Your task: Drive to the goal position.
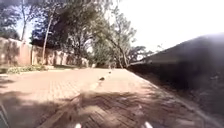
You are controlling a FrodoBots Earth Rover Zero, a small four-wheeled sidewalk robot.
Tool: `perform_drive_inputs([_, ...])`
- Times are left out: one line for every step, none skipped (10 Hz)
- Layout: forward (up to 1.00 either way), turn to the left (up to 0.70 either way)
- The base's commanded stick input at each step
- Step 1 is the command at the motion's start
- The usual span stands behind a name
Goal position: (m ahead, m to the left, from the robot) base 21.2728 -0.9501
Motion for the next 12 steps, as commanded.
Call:
perform_drive_inputs([0.7,-0.34])
perform_drive_inputs([0.7,-0.33])
perform_drive_inputs([0.7,-0.19])
perform_drive_inputs([0.7,0.0])
perform_drive_inputs([0.7,0.0])
perform_drive_inputs([0.7,0.0])
perform_drive_inputs([0.7,0.0])
perform_drive_inputs([0.7,0.0])
perform_drive_inputs([0.7,0.0])
perform_drive_inputs([0.7,0.0])
perform_drive_inputs([0.7,0.0])
perform_drive_inputs([0.7,0.0])
